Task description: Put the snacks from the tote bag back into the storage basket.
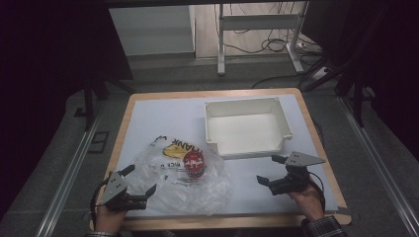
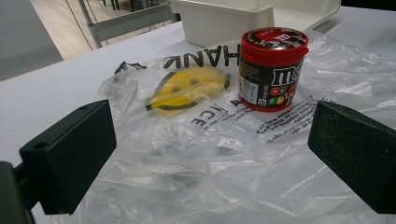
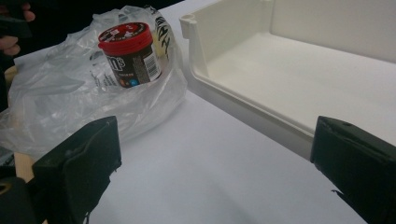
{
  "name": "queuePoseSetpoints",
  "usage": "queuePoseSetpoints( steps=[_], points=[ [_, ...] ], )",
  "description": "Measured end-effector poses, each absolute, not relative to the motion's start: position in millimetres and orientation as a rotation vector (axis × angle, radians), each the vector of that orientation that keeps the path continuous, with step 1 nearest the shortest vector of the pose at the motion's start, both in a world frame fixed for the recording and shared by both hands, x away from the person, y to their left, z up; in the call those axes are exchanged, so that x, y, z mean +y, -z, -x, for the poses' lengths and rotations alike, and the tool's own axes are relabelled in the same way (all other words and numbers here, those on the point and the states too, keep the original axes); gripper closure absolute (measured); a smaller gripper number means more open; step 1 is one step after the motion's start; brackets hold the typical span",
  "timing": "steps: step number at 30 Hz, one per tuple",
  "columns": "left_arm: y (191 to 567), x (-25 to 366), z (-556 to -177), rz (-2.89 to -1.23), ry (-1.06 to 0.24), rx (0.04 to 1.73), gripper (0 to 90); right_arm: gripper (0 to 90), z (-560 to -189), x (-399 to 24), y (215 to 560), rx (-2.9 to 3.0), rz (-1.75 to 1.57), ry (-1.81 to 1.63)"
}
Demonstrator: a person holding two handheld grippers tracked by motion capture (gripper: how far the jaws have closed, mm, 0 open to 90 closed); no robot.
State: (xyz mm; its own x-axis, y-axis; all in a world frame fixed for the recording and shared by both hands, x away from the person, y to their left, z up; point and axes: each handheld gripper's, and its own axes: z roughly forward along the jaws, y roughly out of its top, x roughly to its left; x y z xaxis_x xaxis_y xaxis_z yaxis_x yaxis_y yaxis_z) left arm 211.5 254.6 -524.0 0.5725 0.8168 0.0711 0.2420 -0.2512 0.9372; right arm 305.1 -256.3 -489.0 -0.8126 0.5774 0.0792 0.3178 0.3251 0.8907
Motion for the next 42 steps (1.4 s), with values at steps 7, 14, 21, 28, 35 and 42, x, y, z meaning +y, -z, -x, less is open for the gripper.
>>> queuePoseSetpoints(
  steps=[7,14,21,28,35,42],
  points=[
    [524,254,-212,-1.791,-0.704,0.872,1.0,2.1,-304,-250,489,2.349,-0.772,-1.456],
    [524,253,-212,-1.793,-0.699,0.875,1.0,2.1,-304,-244,487,2.337,-0.717,-1.431],
    [525,254,-212,-1.800,-0.701,0.874,1.0,2.0,-303,-238,485,2.327,-0.686,-1.422],
    [525,254,-212,-1.799,-0.706,0.876,1.0,2.0,-303,-233,483,2.322,-0.666,-1.406],
    [525,254,-212,-1.795,-0.718,0.877,1.0,2.0,-305,-227,484,2.347,-0.652,-1.390],
    [525,254,-212,-1.791,-0.722,0.877,1.1,2.0,-305,-217,485,2.384,-0.627,-1.380]
  ],
)
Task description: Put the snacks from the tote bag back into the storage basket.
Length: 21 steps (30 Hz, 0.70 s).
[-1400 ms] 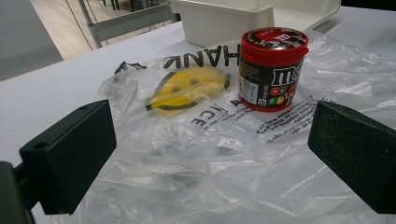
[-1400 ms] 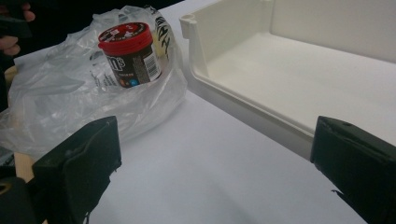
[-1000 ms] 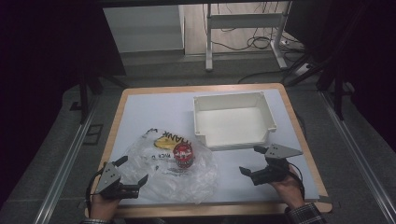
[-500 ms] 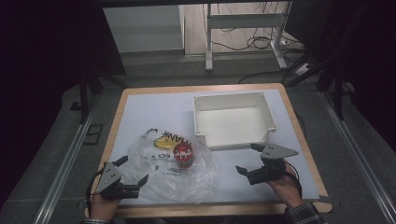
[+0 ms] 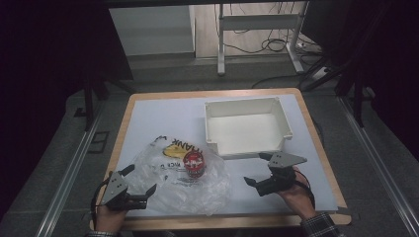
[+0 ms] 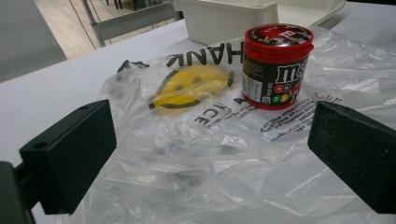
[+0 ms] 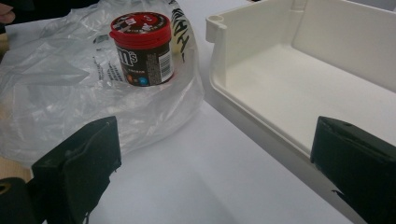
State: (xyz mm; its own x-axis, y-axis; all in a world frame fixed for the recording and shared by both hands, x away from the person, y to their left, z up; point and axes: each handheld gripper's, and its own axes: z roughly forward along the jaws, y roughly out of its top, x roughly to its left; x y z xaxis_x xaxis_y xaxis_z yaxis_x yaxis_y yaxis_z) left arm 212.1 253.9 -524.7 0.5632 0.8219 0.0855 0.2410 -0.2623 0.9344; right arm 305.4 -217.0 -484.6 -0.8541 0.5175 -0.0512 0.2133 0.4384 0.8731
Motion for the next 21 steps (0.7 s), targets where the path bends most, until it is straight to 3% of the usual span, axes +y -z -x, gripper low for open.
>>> queuePoseSetpoints(
  steps=[21],
  points=[
    [520,255,-209,-1.717,-0.656,0.813,1.0,1.2,-311,-200,488,2.458,-0.585,-1.379]
  ],
)
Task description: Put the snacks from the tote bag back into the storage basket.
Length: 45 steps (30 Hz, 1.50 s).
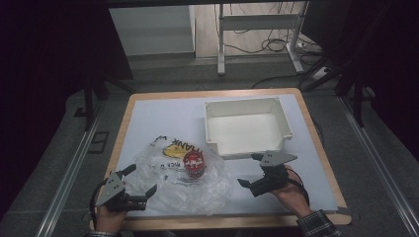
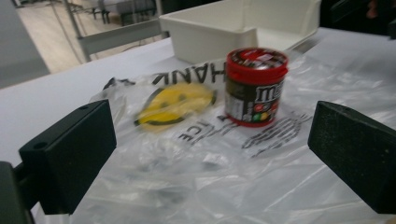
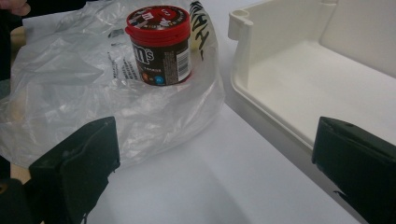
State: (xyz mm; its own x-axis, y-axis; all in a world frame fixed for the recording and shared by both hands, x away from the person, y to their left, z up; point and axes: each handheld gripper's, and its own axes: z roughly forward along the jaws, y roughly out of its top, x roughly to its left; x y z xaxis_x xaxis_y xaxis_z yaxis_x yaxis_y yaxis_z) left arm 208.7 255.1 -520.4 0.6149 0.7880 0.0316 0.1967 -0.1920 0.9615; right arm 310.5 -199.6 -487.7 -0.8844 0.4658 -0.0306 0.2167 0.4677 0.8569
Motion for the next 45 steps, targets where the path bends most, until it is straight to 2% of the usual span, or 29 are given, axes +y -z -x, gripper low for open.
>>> queuePoseSetpoints(
  steps=[45],
  points=[
    [521,253,-210,-1.768,-0.683,0.829,3.5,1.3,-323,-164,486,2.552,-0.499,-1.357]
  ],
)
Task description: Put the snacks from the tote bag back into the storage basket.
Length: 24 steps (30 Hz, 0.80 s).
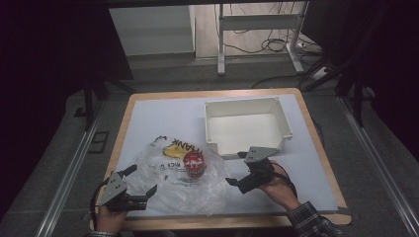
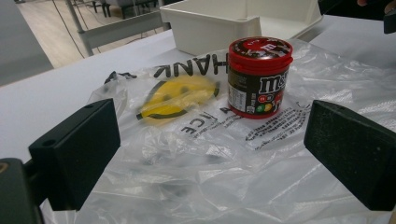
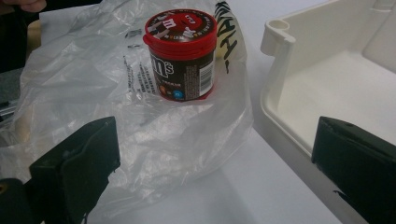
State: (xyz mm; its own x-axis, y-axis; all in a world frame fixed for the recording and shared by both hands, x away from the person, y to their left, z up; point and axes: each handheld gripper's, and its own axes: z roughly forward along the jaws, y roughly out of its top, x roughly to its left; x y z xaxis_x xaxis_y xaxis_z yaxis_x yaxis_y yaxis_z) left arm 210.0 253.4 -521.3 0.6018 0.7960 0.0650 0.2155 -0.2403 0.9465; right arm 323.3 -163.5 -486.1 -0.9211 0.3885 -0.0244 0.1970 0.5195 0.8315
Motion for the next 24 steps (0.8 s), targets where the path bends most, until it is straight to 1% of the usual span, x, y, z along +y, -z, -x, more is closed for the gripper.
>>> queuePoseSetpoints(
  steps=[24],
  points=[
    [522,252,-210,-1.779,-0.689,0.827,3.4,1.4,-326,-138,488,2.648,-0.501,-1.317]
  ],
)
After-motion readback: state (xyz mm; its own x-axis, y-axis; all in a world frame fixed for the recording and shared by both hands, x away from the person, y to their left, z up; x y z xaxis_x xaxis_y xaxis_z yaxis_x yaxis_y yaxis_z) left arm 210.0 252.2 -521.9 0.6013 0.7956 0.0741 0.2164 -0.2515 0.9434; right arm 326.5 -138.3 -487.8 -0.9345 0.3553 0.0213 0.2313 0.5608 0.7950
